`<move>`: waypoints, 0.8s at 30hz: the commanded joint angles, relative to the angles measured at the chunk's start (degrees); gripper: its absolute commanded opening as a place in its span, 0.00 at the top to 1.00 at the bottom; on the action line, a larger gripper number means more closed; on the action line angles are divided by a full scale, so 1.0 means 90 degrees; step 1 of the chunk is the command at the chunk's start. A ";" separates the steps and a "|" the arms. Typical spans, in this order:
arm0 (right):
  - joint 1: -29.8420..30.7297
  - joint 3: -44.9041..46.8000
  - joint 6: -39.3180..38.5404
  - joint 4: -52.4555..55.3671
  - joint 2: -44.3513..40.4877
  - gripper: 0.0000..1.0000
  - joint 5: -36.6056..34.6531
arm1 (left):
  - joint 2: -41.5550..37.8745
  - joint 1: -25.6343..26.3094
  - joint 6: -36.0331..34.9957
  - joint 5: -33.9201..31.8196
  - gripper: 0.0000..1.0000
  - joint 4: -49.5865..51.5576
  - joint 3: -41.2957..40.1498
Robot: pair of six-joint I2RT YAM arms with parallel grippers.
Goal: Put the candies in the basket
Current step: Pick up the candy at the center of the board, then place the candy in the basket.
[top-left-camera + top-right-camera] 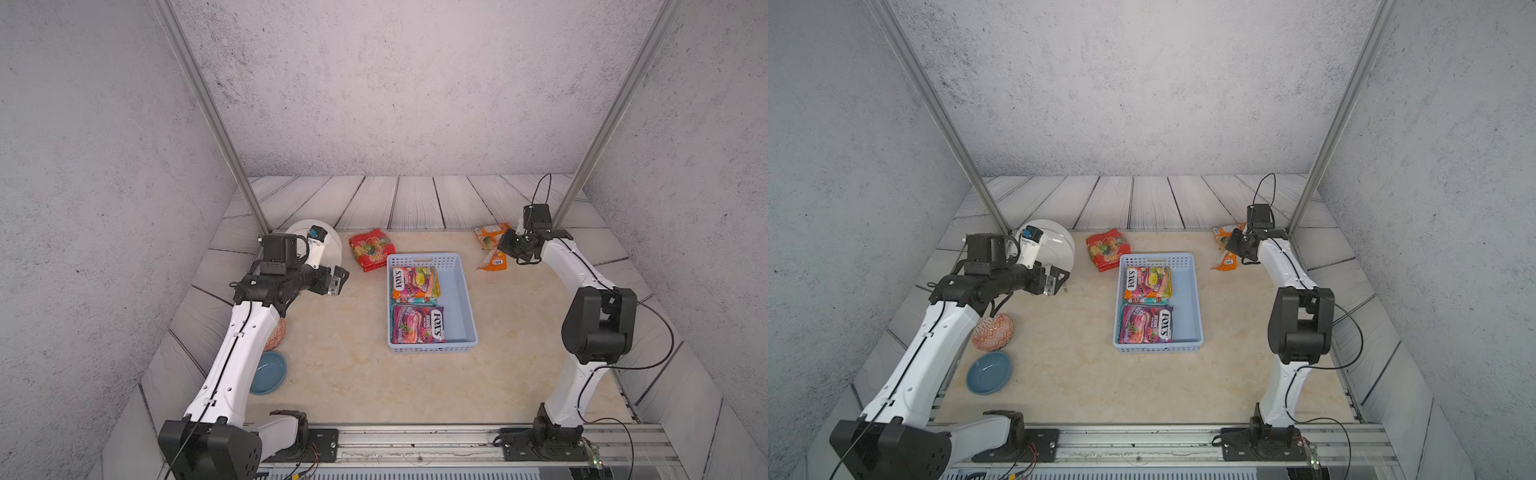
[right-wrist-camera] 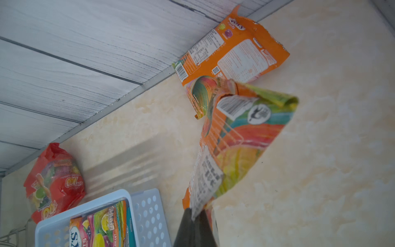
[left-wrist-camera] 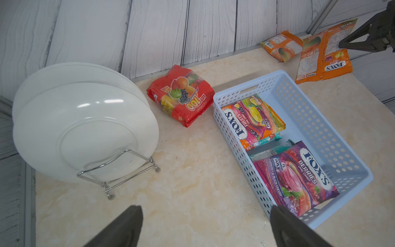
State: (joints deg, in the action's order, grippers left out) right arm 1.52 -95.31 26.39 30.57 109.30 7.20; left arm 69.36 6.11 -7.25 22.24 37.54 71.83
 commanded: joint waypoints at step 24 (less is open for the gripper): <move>0.2446 -0.0229 -0.5678 -0.0496 -0.1299 1.00 -0.2539 | -0.0073 -0.0054 0.0025 -0.0010 0.00 -0.0062 -0.0026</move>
State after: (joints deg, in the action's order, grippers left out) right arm 22.17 -97.03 -18.59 29.65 102.72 -11.46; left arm 69.36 6.11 -7.22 22.26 37.43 71.83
